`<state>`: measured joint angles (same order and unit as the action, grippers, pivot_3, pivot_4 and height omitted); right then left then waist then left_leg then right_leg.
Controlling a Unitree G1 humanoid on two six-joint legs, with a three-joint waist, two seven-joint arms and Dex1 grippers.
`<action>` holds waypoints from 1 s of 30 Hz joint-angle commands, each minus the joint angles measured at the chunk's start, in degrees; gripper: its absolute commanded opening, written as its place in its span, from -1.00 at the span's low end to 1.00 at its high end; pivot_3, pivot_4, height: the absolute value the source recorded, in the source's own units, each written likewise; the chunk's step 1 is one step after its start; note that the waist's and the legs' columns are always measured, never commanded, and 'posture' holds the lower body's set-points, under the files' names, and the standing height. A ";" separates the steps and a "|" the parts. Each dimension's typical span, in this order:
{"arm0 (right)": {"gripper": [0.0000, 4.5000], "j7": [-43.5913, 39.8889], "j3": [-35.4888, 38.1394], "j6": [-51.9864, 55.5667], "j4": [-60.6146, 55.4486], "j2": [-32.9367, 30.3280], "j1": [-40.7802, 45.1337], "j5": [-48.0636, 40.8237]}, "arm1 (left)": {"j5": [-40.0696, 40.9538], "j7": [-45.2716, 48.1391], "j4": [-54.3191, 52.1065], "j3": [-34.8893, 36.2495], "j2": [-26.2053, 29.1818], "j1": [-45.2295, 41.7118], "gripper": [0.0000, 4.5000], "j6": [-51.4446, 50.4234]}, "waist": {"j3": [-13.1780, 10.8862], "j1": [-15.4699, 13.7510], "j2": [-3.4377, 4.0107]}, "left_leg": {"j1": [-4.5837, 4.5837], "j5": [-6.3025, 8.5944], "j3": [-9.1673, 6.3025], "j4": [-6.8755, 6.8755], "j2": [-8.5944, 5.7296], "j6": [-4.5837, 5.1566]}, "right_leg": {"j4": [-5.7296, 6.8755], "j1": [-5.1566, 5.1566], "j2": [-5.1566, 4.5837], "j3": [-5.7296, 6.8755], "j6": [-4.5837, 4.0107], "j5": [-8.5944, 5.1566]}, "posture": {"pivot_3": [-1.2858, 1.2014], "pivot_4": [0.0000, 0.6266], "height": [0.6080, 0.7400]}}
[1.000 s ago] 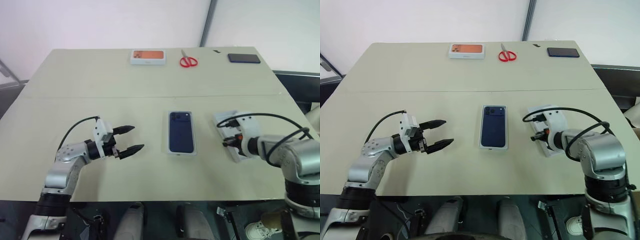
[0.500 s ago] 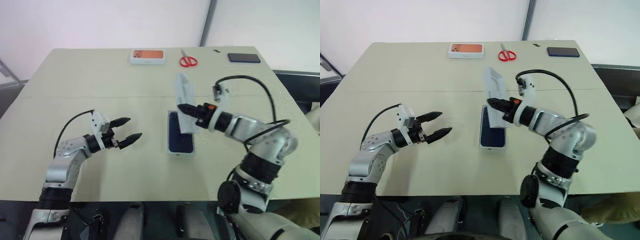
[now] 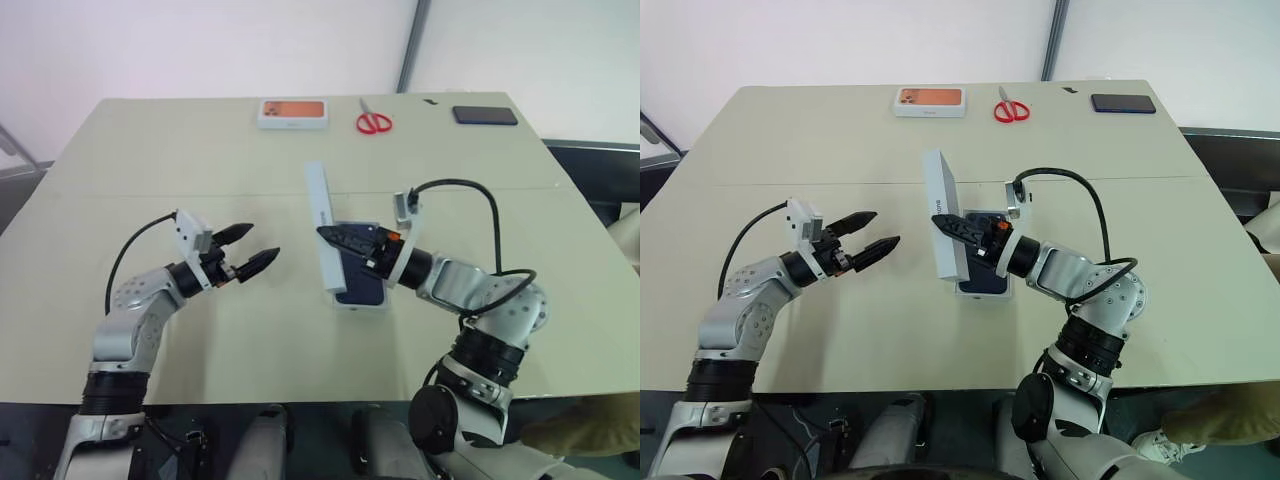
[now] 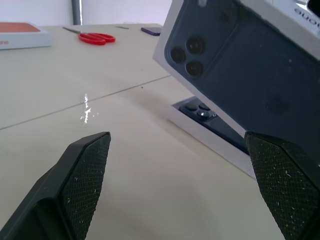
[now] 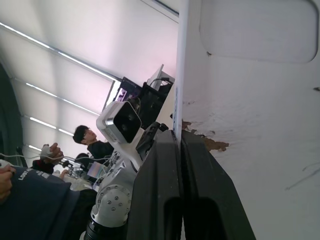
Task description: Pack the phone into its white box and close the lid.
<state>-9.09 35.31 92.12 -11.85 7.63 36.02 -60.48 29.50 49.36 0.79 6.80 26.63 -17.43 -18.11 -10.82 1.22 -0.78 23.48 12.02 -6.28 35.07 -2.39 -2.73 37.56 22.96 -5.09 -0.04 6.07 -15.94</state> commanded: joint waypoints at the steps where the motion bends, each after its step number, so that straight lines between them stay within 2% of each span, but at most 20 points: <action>1: -0.98 4.56 0.49 0.38 -0.05 5.94 0.33 -6.25 | 1.42 -0.76 -3.18 0.84 -0.48 -0.37 1.00 -0.59 | 0.00 -0.01 0.01 | 0.00 0.00 0.00 0.00 0.00 0.00 | 0.00 0.00 0.00 0.00 0.00 0.00 | 0.03 -0.52 1.00; 3: -0.98 7.46 -0.35 0.30 0.90 5.87 -0.89 -5.82 | 2.06 -1.08 -3.66 1.05 -0.80 -0.14 1.00 -1.51 | 0.00 0.00 0.00 | 0.00 0.00 0.01 0.00 0.01 0.00 | 0.00 0.00 0.00 -0.01 0.00 0.00 | 0.03 -0.52 1.00; 7: -0.98 13.20 -0.81 -3.36 2.64 7.23 -0.11 -11.91 | 1.78 -1.96 -4.70 0.86 -1.09 0.30 1.00 -1.51 | 0.00 0.00 0.01 | 0.00 0.00 0.02 0.00 0.02 0.00 | 0.00 0.00 0.02 -0.02 -0.01 0.00 | 0.03 -0.52 1.00; 14: -0.98 17.57 -6.64 -7.35 5.53 2.56 -3.34 -17.01 | 1.98 -2.22 -5.64 0.34 -1.53 0.85 1.00 -1.59 | -0.01 0.07 0.02 | 0.00 0.00 0.04 -0.01 0.05 0.00 | 0.00 0.00 0.05 -0.03 -0.01 0.00 | 0.03 -0.52 1.00; 20: -0.98 23.06 -10.87 -13.96 7.14 1.43 -3.78 -26.09 | 2.20 -2.16 -5.68 0.19 -1.85 1.06 1.00 -2.10 | -0.01 0.12 0.02 | 0.00 0.00 0.05 0.00 0.07 0.00 | 0.00 0.01 0.07 -0.05 -0.02 0.00 | 0.03 -0.52 1.00; 22: -0.98 23.03 -13.32 -15.14 7.15 -0.27 -5.31 -23.79 | 2.04 -1.95 -5.74 -0.17 -2.06 1.30 1.00 -2.14 | -0.01 0.12 0.02 | 0.00 0.00 0.05 -0.02 0.08 0.00 | -0.01 0.01 0.08 -0.05 -0.02 0.00 | 0.03 -0.52 1.00; 28: -0.98 23.71 -17.46 -18.41 7.53 -2.17 -8.10 -25.66 | 1.45 -1.63 -5.92 -1.40 -1.99 2.23 1.00 -3.02 | -0.01 0.09 0.03 | 0.01 0.00 0.06 -0.01 0.09 0.01 | -0.02 0.01 0.09 -0.05 -0.03 0.00 | 0.03 -0.52 1.00; 30: -1.00 23.11 -18.54 -19.72 7.44 -3.43 -8.45 -24.12 | 1.68 -0.93 -5.81 -1.95 -1.80 2.72 0.78 -3.42 | -0.01 0.16 0.03 | 0.01 0.00 0.06 -0.02 0.09 0.01 | -0.02 0.02 0.09 -0.05 -0.03 0.00 | 0.03 -0.52 1.00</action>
<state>14.76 17.93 73.64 -3.11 4.57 27.43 -84.04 30.64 47.76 -2.78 5.14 24.45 -15.03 -21.53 -10.83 1.38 -0.76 23.49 12.02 -6.21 35.05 -2.29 -2.72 37.54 22.98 -4.99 -0.09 6.04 -15.94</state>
